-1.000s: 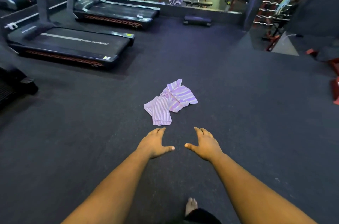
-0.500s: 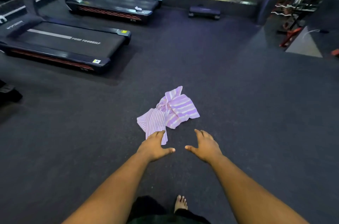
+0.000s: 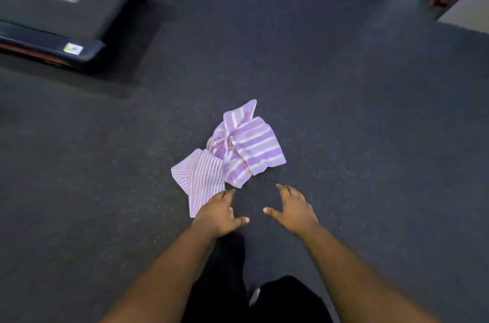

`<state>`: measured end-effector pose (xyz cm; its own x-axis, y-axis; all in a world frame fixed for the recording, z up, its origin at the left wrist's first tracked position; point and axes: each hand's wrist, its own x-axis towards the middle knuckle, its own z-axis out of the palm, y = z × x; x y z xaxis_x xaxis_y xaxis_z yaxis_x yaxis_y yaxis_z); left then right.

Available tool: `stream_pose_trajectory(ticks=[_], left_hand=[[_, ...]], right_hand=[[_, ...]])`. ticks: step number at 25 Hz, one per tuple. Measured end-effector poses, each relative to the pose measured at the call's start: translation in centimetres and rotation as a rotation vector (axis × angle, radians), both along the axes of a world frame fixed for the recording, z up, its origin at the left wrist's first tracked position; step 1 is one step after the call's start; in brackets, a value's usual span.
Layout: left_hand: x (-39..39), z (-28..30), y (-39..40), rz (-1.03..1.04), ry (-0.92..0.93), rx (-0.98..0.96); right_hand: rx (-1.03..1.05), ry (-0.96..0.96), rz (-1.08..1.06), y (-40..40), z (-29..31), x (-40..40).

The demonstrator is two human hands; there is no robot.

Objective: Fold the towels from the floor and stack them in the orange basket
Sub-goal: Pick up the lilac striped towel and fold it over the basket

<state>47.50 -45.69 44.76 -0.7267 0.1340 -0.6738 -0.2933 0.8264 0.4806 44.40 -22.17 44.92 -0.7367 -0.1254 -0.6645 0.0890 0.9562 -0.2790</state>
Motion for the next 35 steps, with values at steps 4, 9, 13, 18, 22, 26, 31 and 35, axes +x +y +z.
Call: stream_pose_trajectory(ticks=[4,9,13,18,22,26,31,35], left_hand=[[-8.9,-13.1,-0.1,0.005,-0.123,-0.04],[-15.4,-31.4,1.3,-0.026,-0.175,-0.071],[-17.9,-46.1,2.9,-0.052,-0.213,-0.085],[-17.5,-57.5,3.4,-0.041,-0.174,-0.109],[-17.1,-60.2,3.5,-0.028,-0.177,-0.121],[-17.0,-55.9,3.2,0.003,-0.207,-0.118],[-16.7,-41.2,3.5,0.123,-0.281,-0.075],[-15.9,-23.8,3.4,0.257,-0.215,-0.031]], right_hand=[[0.021,-0.095,-0.022,0.1,-13.0,-9.0],[0.08,-0.166,0.037,1.1,-32.7,-16.1],[0.126,-0.171,0.129,1.5,-48.2,-19.2],[0.204,-0.077,0.361,0.0,-60.5,-20.7],[0.264,0.016,0.496,-0.5,-63.7,-22.3],[0.231,0.034,0.492,0.2,-59.1,-23.7],[0.173,0.05,0.525,0.3,-43.7,-24.4],[0.163,0.114,0.548,-0.6,-26.8,-23.4]])
